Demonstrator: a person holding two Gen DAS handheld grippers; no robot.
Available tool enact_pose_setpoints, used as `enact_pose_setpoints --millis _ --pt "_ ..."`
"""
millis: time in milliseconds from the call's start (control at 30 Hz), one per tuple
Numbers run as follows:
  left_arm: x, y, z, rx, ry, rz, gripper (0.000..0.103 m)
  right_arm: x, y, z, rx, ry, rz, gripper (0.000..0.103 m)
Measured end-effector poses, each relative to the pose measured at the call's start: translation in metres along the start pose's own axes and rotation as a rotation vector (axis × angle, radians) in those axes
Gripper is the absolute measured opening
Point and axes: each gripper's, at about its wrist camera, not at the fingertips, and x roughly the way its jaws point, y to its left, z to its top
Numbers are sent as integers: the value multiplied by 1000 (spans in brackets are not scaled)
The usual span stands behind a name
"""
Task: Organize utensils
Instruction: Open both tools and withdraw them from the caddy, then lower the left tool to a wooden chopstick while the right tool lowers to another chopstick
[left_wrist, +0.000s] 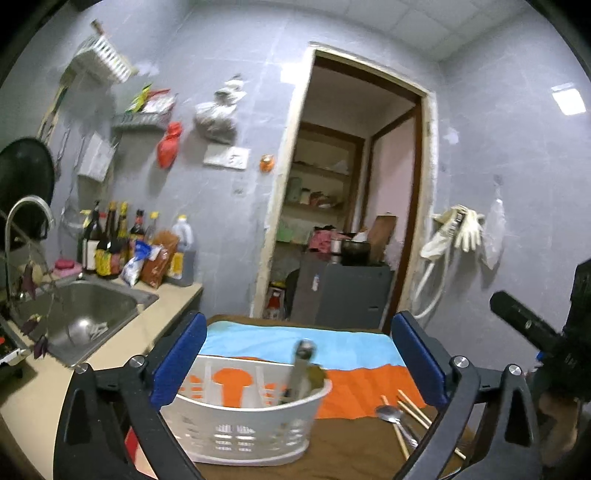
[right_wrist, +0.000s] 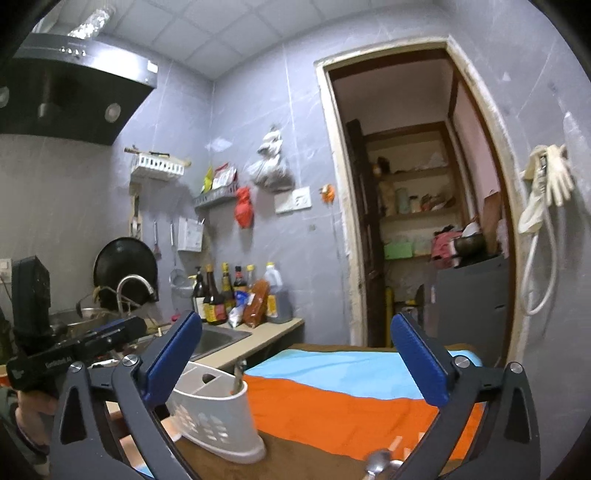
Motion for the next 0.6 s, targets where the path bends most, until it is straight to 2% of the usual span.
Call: enact_pose_setpoints --millis 333,467,600 --pt "-16 -54 2 40 5 -117 98 -96 -4 45 -87 -57 -89 103" --pt "-28 -70 1 70 3 -141 98 -119 -1 51 -107 3 -125 103" --pt "-33 -79 -4 97 26 -161 98 -134 -9 46 -41 95 -125 103"
